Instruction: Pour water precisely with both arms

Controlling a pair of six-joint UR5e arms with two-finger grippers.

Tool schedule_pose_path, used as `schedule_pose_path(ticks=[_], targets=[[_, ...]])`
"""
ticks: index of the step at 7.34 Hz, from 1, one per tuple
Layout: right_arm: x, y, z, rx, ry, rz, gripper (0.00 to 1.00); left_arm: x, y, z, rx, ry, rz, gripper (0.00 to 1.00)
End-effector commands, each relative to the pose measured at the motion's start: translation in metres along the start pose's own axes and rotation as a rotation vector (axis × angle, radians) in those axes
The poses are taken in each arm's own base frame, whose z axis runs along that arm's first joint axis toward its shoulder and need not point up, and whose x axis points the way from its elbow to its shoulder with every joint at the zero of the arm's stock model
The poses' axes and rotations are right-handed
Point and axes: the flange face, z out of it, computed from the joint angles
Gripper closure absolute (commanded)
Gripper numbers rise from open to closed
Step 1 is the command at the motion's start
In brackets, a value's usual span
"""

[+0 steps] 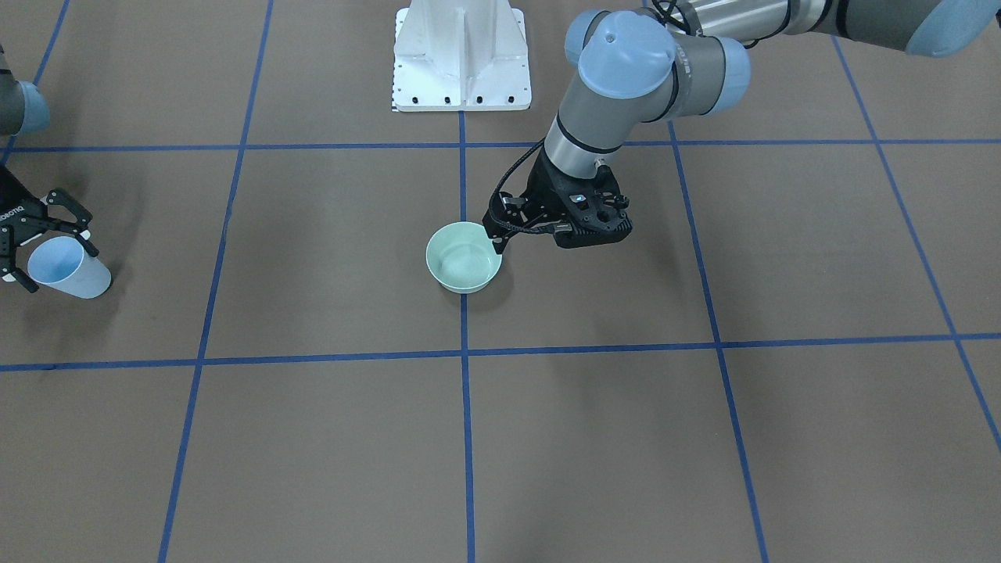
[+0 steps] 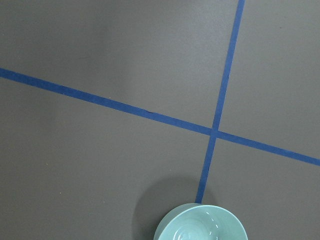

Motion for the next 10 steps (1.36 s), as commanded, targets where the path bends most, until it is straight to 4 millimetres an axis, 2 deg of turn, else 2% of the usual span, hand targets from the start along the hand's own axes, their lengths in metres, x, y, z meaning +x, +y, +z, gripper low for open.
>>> schedule_pose_path(ticks=[1,3,4,5,10], targets=[[-0.003,0.000,0.003,-0.003,-0.008,0.004,0.02,0.000,0.000,-0.002,0.000,0.003,0.001,0.00],[-0.002,0.002,0.002,0.002,-0.011,0.003,0.02,0.000,0.000,-0.002,0.002,0.003,0.001,0.00],[0.002,0.010,0.000,0.009,-0.017,0.000,0.02,-0.001,0.000,-0.002,0.000,0.002,0.000,0.00],[0.002,0.011,0.000,0.015,-0.021,-0.002,0.02,-0.007,-0.001,0.001,0.001,-0.006,-0.004,0.00],[-0.002,0.007,0.005,0.020,-0.029,0.002,0.02,-0.008,-0.001,0.002,-0.001,-0.007,-0.005,0.00]])
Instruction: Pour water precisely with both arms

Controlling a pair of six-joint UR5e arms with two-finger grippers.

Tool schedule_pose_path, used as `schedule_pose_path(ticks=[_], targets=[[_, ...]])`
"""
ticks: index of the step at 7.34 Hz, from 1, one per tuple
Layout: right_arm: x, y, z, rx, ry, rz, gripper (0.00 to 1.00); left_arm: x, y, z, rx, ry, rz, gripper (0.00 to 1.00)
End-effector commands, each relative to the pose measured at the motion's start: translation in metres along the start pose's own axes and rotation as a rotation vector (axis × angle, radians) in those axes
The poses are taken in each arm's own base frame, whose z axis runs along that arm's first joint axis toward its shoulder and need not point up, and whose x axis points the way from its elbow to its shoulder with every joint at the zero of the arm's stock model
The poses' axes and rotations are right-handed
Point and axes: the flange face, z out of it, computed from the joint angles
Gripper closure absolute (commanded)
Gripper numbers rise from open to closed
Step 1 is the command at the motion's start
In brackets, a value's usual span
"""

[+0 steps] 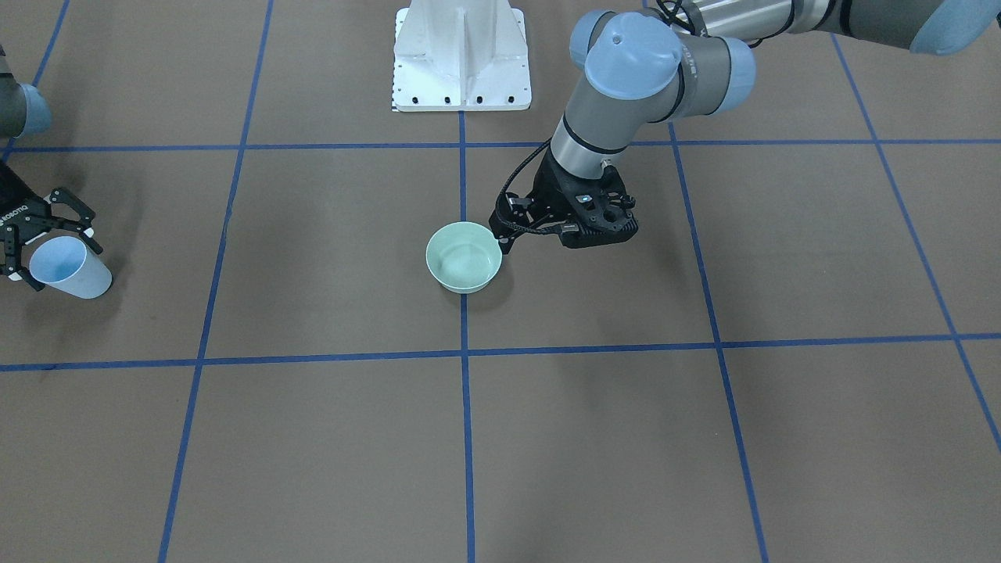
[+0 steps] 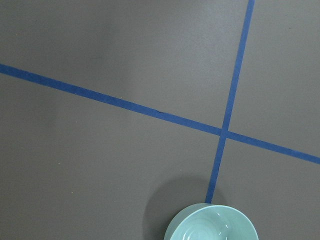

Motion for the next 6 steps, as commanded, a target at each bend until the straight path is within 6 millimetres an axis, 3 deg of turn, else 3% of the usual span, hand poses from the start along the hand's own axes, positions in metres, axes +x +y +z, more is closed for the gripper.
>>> schedule_pose_path(ticks=[1,4,6], targets=[[-0.001,-0.001,0.001,0.001,-0.002,0.002,0.04,0.000,0.000,0.000,-0.001,0.000,0.000,0.00],[0.000,0.000,0.001,0.001,-0.002,0.002,0.30,0.000,0.000,0.000,-0.001,0.000,0.000,0.00],[-0.006,-0.012,0.003,0.024,-0.011,-0.005,0.38,0.001,0.001,-0.001,-0.002,0.003,0.001,0.00]])
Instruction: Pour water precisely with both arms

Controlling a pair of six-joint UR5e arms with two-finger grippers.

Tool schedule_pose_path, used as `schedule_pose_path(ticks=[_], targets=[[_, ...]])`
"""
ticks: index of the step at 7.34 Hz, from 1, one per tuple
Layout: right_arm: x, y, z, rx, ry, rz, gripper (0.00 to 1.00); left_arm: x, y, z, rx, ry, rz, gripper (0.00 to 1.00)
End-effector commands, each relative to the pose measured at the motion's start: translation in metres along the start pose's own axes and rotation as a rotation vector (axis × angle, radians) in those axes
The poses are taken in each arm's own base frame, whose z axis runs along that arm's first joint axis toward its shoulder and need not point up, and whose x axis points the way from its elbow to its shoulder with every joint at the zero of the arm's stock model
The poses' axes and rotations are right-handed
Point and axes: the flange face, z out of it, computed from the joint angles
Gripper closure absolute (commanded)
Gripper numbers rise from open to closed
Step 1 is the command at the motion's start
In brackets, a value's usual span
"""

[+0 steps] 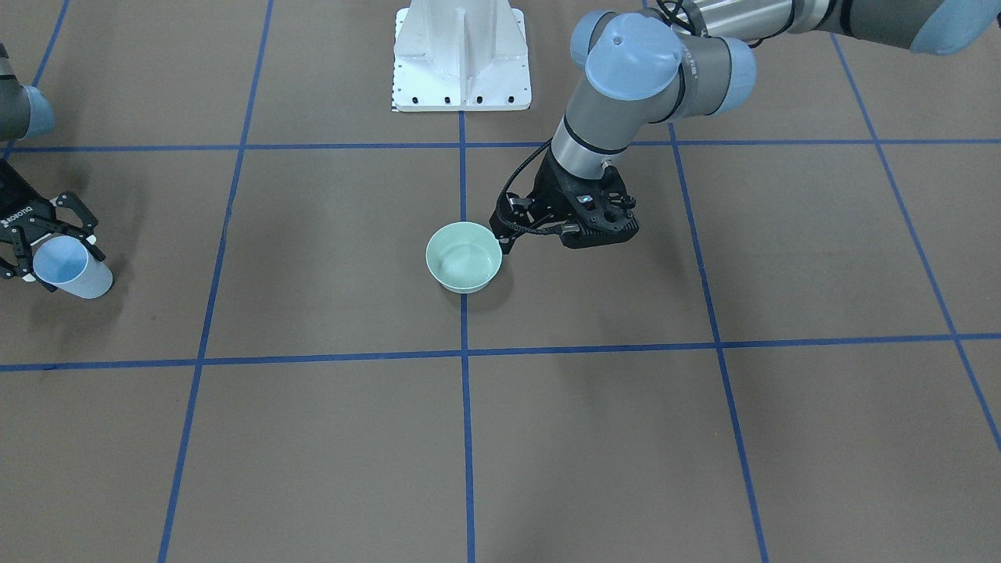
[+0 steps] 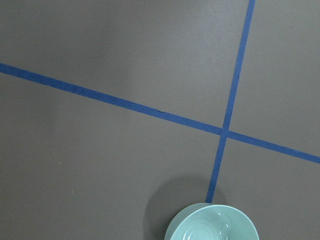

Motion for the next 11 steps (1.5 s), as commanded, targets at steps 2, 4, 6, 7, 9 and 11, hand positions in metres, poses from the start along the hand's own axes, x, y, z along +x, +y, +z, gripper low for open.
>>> schedule_pose_path(ticks=[2,4,6,7,9,11], targets=[[-0.017,-0.040,0.014,0.068,-0.004,-0.013,0.41,0.001,0.006,-0.013,-0.002,0.021,0.009,0.00],[-0.051,-0.109,0.037,0.036,0.047,0.001,0.42,-0.009,-0.011,-0.018,0.018,0.009,-0.007,0.00],[-0.097,-0.189,0.050,0.001,0.119,0.013,0.42,-0.048,-0.036,-0.007,0.032,-0.048,0.060,0.00],[-0.135,-0.214,0.056,-0.030,0.129,0.007,0.42,-0.077,-0.049,-0.001,0.035,-0.086,0.111,0.00],[-0.241,-0.246,0.092,-0.069,0.198,-0.051,0.42,-0.095,-0.065,0.000,0.045,-0.110,0.105,0.00],[-0.355,-0.297,0.121,-0.177,0.283,-0.116,0.42,-0.099,-0.069,0.007,0.045,-0.117,0.109,0.00]])
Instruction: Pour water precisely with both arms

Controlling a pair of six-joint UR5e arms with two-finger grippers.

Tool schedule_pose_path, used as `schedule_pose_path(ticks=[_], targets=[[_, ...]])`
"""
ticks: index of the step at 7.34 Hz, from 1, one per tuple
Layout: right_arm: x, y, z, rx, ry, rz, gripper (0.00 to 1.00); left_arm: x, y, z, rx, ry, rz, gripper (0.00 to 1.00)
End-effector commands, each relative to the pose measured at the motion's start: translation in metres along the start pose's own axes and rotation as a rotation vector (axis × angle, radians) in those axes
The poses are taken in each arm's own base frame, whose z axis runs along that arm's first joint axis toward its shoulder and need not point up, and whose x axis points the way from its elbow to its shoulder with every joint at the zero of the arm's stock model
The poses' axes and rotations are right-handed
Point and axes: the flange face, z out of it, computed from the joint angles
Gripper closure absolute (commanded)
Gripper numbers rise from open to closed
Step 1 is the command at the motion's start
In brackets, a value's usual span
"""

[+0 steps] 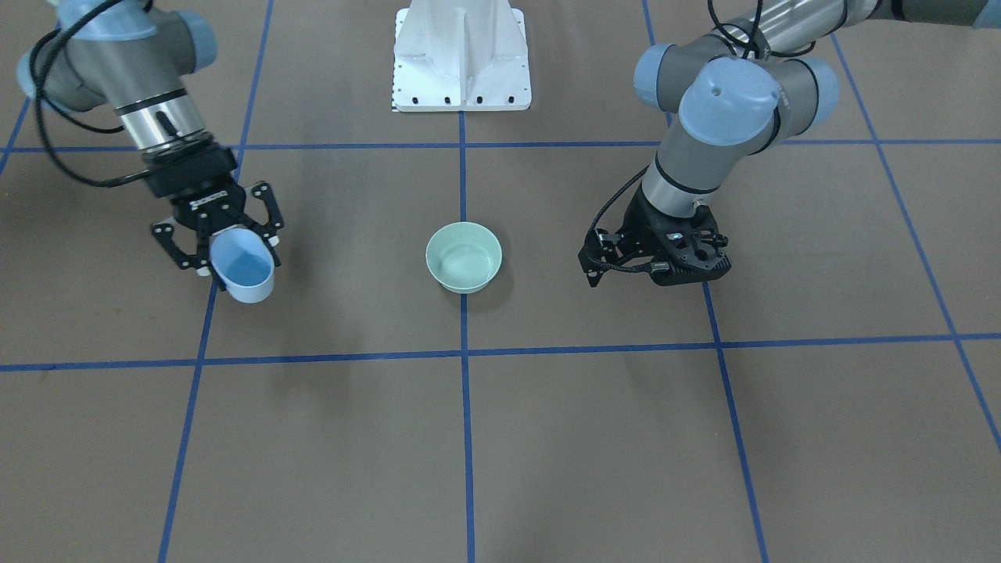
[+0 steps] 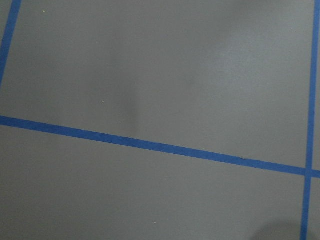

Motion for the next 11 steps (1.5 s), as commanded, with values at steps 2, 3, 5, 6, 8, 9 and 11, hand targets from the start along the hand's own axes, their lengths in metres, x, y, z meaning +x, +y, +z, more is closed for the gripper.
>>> schedule_pose_path(ticks=[2,3,5,6,8,9,11], targets=[[-0.159,-0.048,0.008,-0.124,0.121,-0.135,0.42,-0.015,-0.002,0.011,-0.006,-0.018,0.008,0.00],[-0.179,-0.055,0.013,-0.166,0.147,-0.162,0.42,-0.029,-0.010,0.010,-0.001,-0.033,0.057,0.00],[-0.215,-0.049,0.024,-0.226,0.230,-0.242,0.42,-0.082,-0.033,-0.001,-0.024,-0.049,0.107,0.00],[-0.226,-0.054,0.025,-0.265,0.256,-0.280,0.42,-0.113,-0.050,-0.013,-0.046,-0.043,0.121,0.00],[-0.253,-0.058,0.056,-0.306,0.309,-0.329,0.43,-0.161,-0.066,-0.025,-0.065,-0.046,0.155,0.00],[-0.254,-0.055,0.069,-0.330,0.339,-0.404,0.43,-0.177,-0.073,-0.033,-0.065,-0.043,0.161,0.00],[-0.255,-0.048,0.070,-0.378,0.378,-0.467,0.43,-0.181,-0.076,-0.037,-0.066,-0.040,0.156,0.00]])
